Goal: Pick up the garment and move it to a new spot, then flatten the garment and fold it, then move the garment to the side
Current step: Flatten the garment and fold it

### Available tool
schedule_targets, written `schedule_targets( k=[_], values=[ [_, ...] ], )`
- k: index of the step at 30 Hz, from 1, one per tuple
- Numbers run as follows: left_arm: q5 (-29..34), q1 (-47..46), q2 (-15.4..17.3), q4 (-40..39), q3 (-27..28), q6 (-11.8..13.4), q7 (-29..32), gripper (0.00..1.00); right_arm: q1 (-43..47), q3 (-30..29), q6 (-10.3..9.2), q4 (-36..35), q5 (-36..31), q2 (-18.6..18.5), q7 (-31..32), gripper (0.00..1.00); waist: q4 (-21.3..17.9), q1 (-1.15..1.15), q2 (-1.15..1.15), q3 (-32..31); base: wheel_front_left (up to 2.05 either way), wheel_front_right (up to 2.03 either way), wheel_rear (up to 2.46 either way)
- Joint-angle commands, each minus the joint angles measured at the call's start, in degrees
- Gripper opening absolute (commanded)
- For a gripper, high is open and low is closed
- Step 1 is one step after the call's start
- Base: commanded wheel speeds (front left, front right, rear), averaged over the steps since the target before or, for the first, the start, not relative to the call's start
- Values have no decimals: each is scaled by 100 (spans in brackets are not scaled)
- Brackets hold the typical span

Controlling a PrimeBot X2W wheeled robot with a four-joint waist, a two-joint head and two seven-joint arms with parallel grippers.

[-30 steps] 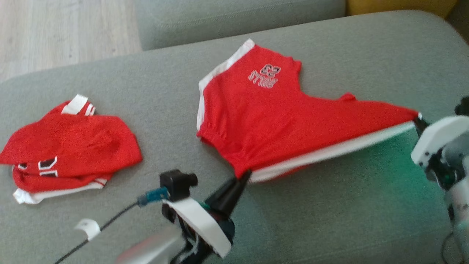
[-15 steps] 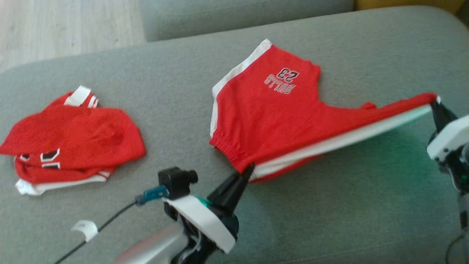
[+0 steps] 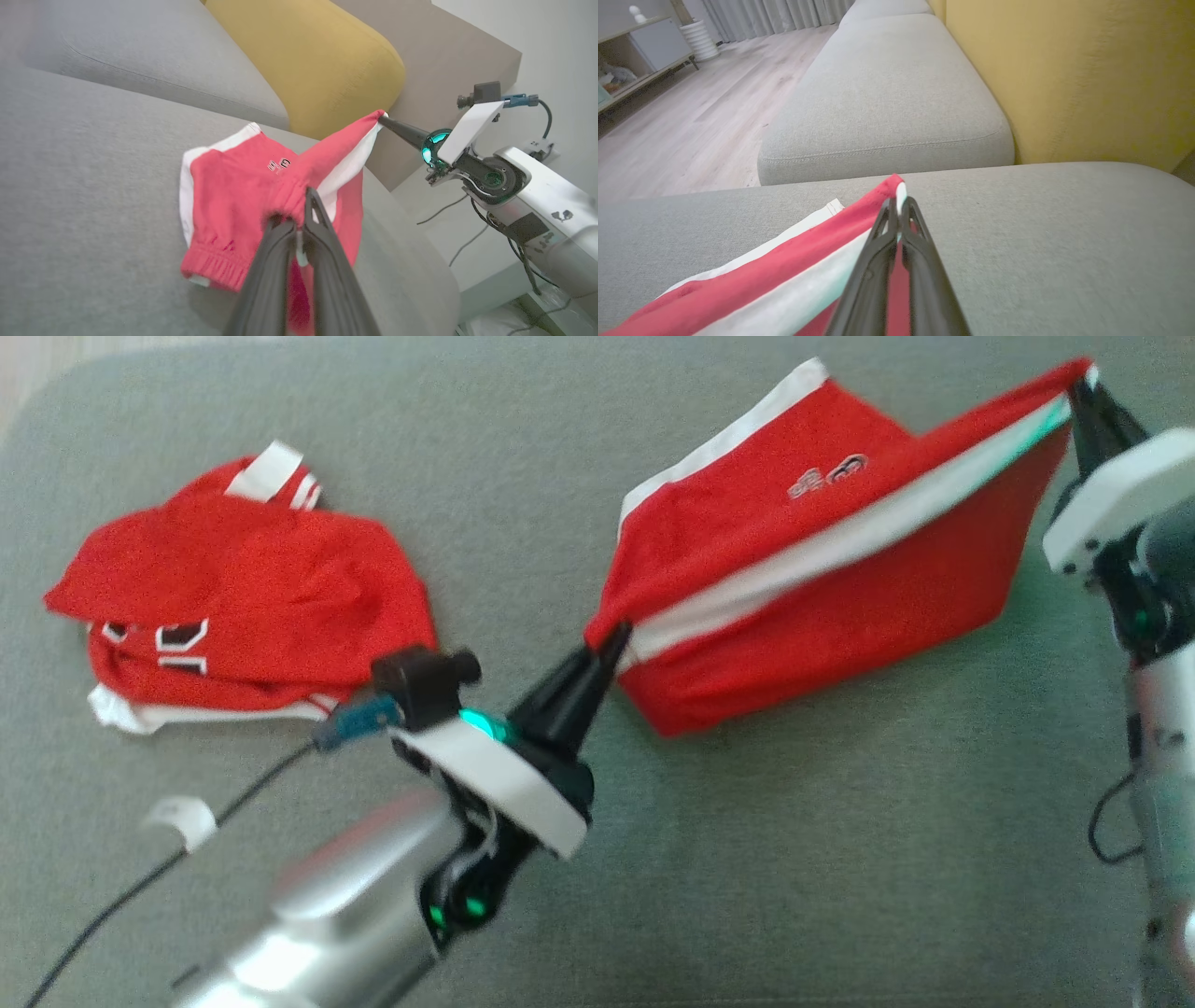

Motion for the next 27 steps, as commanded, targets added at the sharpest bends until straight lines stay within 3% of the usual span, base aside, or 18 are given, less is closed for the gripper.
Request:
schedule_targets(
  k=[1, 20, 21, 22, 23, 24, 27],
  values=[
    [60, -415, 57, -68, 321, -29, -2, 0, -415, 149, -5, 21, -134, -11, -106, 0, 319, -1, 0, 360, 0, 0, 0],
    [364, -1299, -441, 958, 59, -275, 136, 0, -2375, 32, -5, 2628, -1417, -54, -1144, 0, 1046, -1, 0, 1158, 0, 0, 0],
    [372, -1317, -464, 1007, 54, -280, 119, 0, -2424, -24, -5, 2714, -1511, -75, -1224, 13, 1060, -1, 0, 1166, 0, 0, 0],
    [391, -1334, -485, 1058, 52, -281, 90, 0, -2468, -123, -5, 2837, -1565, -74, -1236, 100, 1073, -1, 0, 1167, 0, 0, 0],
    [413, -1345, -507, 1112, 57, -271, 49, 38, -2510, -188, -5, 2930, -1622, -62, -1281, 100, 1082, -1, 0, 1162, 0, 0, 0],
    [429, -1349, -526, 1163, 62, -265, 10, 100, -2543, -272, -5, 3012, -1675, -57, -1344, 100, 1087, -1, 0, 1149, 0, 0, 0],
    [429, -1318, -540, 1302, 81, -263, -64, 100, -2592, -472, -5, 3214, -1857, -40, -1587, 100, 1072, -1, 0, 1037, 0, 0, 0]
  ],
)
